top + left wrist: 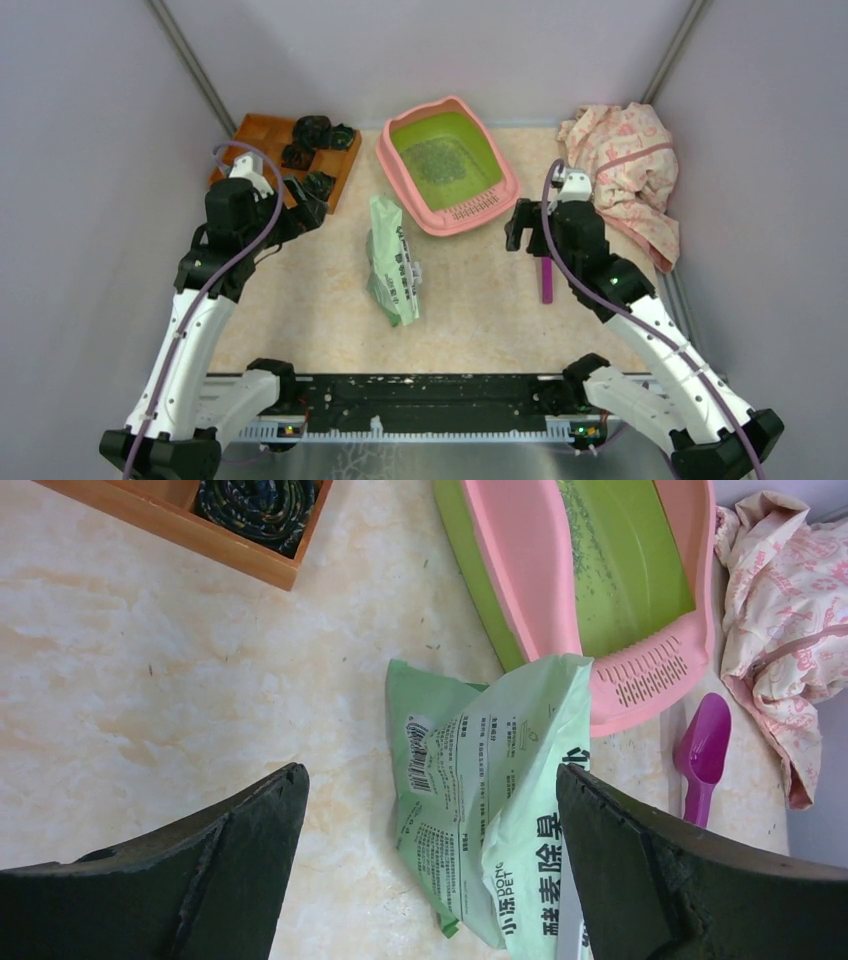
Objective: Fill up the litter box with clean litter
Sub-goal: Reset both arms
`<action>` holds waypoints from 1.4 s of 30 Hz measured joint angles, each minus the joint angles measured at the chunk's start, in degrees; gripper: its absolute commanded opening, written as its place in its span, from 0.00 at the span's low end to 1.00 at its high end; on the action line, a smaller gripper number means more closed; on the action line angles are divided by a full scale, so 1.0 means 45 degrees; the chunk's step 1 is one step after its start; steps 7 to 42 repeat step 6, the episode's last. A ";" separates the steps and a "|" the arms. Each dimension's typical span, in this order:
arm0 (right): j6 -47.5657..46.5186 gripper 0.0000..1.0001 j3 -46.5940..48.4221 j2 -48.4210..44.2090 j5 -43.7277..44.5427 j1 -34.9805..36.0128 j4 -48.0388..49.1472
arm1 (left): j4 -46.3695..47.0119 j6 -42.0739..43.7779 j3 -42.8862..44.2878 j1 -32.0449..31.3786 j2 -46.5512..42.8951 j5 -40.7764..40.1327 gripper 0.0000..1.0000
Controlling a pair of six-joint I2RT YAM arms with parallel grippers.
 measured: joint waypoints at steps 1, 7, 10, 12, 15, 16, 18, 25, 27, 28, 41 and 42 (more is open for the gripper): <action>0.0015 0.86 -0.0049 0.0010 -0.0015 0.0000 0.0005 | 0.0010 0.0015 0.0000 0.0000 0.0000 0.0000 0.99; 0.0034 0.85 -0.0165 0.0087 -0.0024 0.0000 0.0189 | 0.0010 0.0087 0.0000 0.0000 -0.0005 -0.0015 0.99; 0.0034 0.85 -0.0165 0.0087 -0.0024 0.0000 0.0189 | 0.0010 0.0087 0.0000 0.0000 -0.0005 -0.0015 0.99; 0.0034 0.85 -0.0165 0.0087 -0.0024 0.0000 0.0189 | 0.0010 0.0087 0.0000 0.0000 -0.0005 -0.0015 0.99; 0.0034 0.85 -0.0165 0.0087 -0.0024 0.0000 0.0189 | 0.0010 0.0087 0.0000 0.0000 -0.0005 -0.0015 0.99; 0.0034 0.85 -0.0165 0.0087 -0.0024 0.0000 0.0189 | 0.0010 0.0087 0.0000 0.0000 -0.0005 -0.0015 0.99; 0.0034 0.85 -0.0165 0.0087 -0.0024 0.0000 0.0189 | 0.0010 0.0087 0.0000 0.0000 -0.0005 -0.0015 0.99; 0.0034 0.85 -0.0165 0.0087 -0.0024 0.0000 0.0189 | 0.0010 0.0087 0.0000 0.0000 -0.0005 -0.0015 0.99; 0.0034 0.85 -0.0165 0.0087 -0.0024 0.0000 0.0189 | 0.0010 0.0087 0.0000 0.0000 -0.0005 -0.0015 0.99; 0.0034 0.85 -0.0165 0.0087 -0.0024 0.0000 0.0189 | 0.0010 0.0087 0.0000 0.0000 -0.0005 -0.0015 0.99; 0.0034 0.85 -0.0165 0.0087 -0.0024 0.0000 0.0189 | 0.0010 0.0087 0.0000 0.0000 -0.0005 -0.0015 0.99; 0.0034 0.85 -0.0165 0.0087 -0.0024 0.0000 0.0189 | 0.0010 0.0087 0.0000 0.0000 -0.0005 -0.0015 0.99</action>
